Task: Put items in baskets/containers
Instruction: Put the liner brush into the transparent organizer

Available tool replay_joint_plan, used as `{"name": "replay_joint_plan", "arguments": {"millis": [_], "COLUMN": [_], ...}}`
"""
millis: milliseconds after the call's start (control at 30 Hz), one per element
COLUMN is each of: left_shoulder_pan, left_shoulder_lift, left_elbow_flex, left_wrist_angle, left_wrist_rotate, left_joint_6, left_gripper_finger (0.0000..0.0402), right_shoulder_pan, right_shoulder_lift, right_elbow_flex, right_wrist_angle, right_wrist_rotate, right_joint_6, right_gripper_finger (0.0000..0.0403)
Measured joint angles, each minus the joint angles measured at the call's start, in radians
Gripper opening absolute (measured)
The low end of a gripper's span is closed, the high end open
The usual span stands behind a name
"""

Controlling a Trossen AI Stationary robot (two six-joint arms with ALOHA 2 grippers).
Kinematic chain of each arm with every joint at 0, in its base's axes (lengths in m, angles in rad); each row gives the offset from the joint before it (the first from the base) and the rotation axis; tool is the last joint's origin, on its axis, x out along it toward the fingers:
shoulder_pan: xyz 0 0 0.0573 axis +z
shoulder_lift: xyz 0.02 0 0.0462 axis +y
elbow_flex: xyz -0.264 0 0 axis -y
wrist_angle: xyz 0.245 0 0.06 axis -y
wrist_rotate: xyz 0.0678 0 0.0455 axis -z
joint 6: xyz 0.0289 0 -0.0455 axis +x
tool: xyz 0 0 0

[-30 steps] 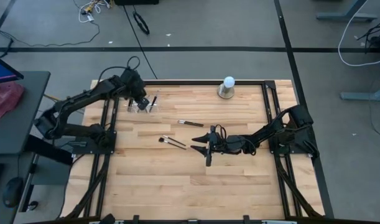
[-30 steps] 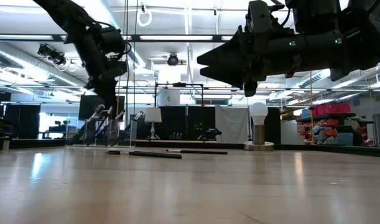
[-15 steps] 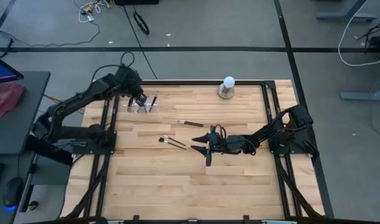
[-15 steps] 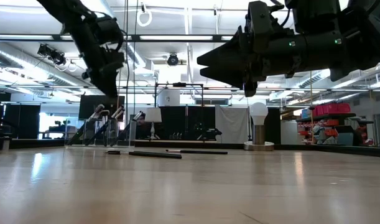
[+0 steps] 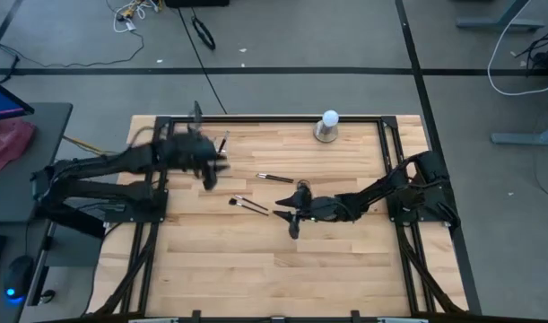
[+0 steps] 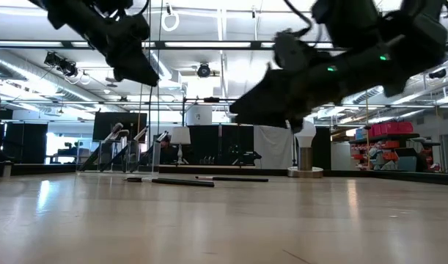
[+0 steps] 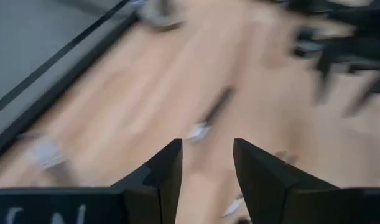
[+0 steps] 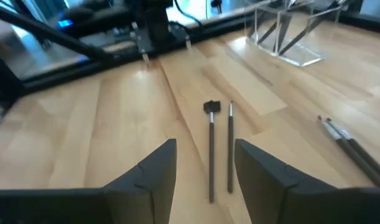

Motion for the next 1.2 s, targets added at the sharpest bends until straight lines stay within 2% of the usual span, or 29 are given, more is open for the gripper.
{"name": "replay_joint_plan", "arguments": {"millis": [100,233,500,633,833,1033,1200], "left_shoulder_pan": [-0.147,-0.321,-0.572,-0.636,-0.665,-0.665,-0.665], "left_shoulder_lift": [0.000,0.002,0.005,0.005,0.005,0.005,0.005], "left_elbow_flex": [-0.090,-0.170,-0.189,-0.189,-0.189,-0.189,-0.189], "left_wrist_angle": [0.158,0.307,0.329,0.329,0.327,0.325,0.324], "left_wrist_rotate": [-0.015,-0.157,-0.518,-0.633,-0.658,-0.668,-0.667], "left_joint_6": [-0.020,-0.077,-0.132,-0.132,-0.133,-0.133,-0.133], "left_gripper_finger": [0.0144,0.0138,0.0135,0.0135,0.0135,0.0135,0.0135], "right_shoulder_pan": [-0.010,-0.035,-0.115,-0.151,-0.177,-0.182,-0.185], "right_shoulder_lift": [0.054,0.161,0.338,0.383,0.403,0.403,0.417], "right_elbow_flex": [0.103,0.263,0.549,0.639,0.653,0.653,0.652], "right_wrist_angle": [-0.106,-0.228,-0.437,-0.579,-0.623,-0.598,-0.572], "right_wrist_rotate": [-0.001,-0.004,-0.032,-0.030,-0.059,-0.123,-0.134], "right_joint_6": [-0.004,-0.025,-0.076,-0.078,-0.107,-0.146,-0.164], "right_gripper_finger": [0.0165,0.0165,0.0183,0.0187,0.0185,0.0161,0.0148]}}
